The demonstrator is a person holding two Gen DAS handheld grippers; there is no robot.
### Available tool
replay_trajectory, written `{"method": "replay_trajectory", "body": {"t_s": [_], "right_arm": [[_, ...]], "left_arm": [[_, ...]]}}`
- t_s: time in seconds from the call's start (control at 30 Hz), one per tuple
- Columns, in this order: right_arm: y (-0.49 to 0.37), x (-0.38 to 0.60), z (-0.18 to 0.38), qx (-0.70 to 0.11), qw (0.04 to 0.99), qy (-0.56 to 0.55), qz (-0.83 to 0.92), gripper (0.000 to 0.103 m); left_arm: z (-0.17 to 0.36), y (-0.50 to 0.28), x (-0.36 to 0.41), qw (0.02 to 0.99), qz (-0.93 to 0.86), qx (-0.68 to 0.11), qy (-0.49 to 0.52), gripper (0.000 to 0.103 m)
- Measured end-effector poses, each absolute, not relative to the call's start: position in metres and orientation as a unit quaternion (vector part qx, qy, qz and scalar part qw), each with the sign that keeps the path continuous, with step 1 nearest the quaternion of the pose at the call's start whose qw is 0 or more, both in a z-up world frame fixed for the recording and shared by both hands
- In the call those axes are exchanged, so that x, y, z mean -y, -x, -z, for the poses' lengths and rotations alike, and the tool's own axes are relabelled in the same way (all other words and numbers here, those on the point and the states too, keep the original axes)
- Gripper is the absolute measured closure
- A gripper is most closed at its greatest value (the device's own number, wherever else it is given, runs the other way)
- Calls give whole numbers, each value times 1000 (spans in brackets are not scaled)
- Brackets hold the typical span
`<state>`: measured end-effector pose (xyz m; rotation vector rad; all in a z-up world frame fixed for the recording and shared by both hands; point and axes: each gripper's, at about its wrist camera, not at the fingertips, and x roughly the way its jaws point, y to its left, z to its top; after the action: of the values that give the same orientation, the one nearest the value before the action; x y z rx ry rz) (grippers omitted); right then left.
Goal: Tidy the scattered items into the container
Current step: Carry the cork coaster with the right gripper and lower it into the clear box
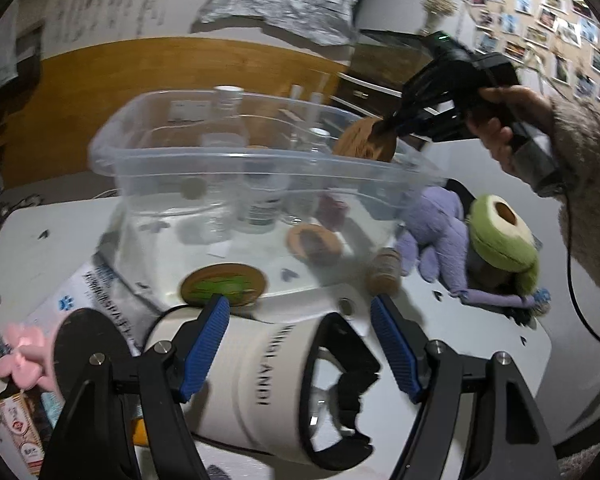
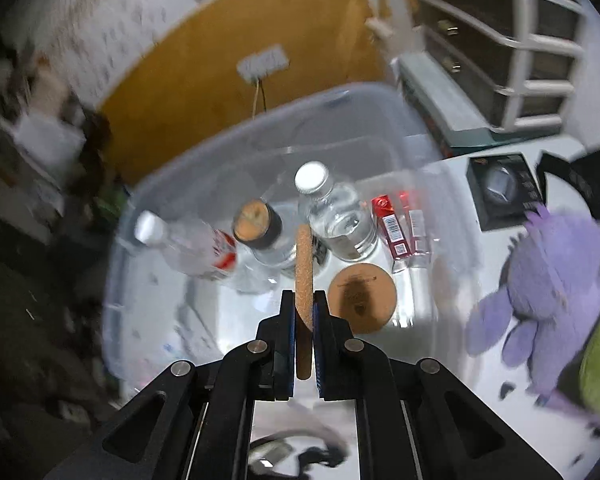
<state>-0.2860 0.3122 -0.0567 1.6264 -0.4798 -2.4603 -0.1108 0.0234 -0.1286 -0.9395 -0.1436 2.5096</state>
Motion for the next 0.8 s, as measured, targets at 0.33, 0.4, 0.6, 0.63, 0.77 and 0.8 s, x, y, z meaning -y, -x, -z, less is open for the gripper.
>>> {"method": "replay_trajectory", "body": {"t_s": [0.33, 0.4, 0.6, 0.63, 0.77, 0.8], "right_arm": [[335, -234, 110, -100, 136, -658, 734, 94], [342, -230, 121, -116, 143, -671, 718, 94], [354, -215, 150, -157, 175, -700, 674, 94], [355, -215, 154, -157, 181, -705, 668, 94], [358, -212, 165, -150, 195, -717, 652, 94], [359, -212, 168, -159, 189, -718, 650, 94]], "left_arm": [[142, 121, 7, 172, -915, 86, 355, 30], [143, 123, 9, 168, -914, 90, 358, 30], [146, 131, 8, 164, -911, 95, 365, 30], [147, 132, 7, 165, -911, 95, 366, 30], [149, 135, 3, 168, -909, 92, 370, 30], [149, 136, 2, 169, -908, 91, 371, 30]]}}
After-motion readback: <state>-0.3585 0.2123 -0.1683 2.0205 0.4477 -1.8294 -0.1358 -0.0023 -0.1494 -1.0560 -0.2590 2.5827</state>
